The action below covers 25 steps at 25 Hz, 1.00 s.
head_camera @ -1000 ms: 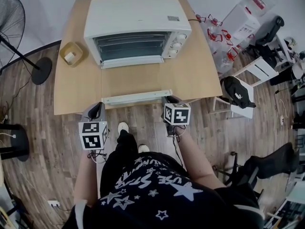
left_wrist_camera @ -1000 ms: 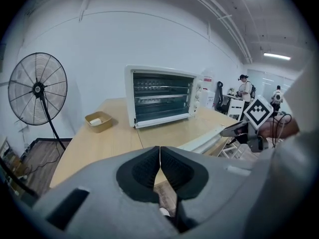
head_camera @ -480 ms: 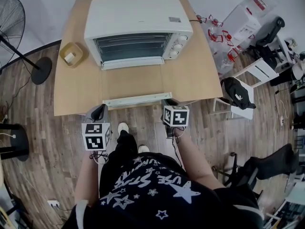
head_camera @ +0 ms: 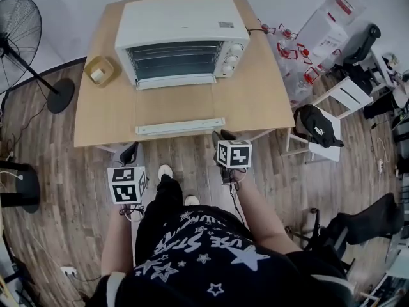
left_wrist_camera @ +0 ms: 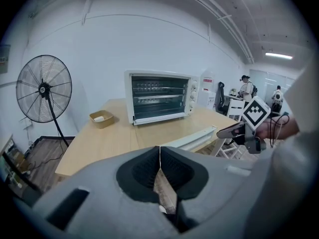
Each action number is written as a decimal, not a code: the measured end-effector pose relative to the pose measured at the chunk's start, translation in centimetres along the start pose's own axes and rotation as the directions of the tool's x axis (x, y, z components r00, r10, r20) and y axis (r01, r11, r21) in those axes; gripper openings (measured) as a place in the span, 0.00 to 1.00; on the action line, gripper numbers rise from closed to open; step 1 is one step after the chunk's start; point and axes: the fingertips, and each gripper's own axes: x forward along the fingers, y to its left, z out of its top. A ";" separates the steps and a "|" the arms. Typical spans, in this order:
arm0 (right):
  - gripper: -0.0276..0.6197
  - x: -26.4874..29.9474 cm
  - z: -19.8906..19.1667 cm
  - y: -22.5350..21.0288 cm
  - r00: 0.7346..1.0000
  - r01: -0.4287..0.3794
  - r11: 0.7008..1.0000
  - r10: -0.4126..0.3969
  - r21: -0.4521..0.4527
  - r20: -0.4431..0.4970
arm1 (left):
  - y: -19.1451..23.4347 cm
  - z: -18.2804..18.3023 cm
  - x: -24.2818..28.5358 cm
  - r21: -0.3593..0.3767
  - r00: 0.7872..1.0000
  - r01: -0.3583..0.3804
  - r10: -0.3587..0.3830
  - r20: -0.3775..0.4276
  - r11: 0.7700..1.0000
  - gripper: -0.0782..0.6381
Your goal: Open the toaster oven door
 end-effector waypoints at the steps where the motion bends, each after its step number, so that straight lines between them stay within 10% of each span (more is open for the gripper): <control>1: 0.22 -0.6 0.1 0.1 1.000 -0.008 1.000 0.008 -0.009 0.010 | -0.4 -0.2 -0.5 -0.003 1.000 -0.006 0.006 0.003 1.000 0.14; 18: 0.21 -8.0 0.5 3.1 0.983 -0.098 0.995 0.103 -0.035 0.153 | -3.8 -4.3 -6.2 -0.018 1.000 -0.015 0.015 0.009 1.000 0.14; 25: 0.05 -10.4 -0.2 4.3 0.985 -0.013 1.000 0.017 -0.025 0.170 | -3.9 -6.9 -8.7 -0.038 1.000 0.015 -0.015 0.004 0.999 0.14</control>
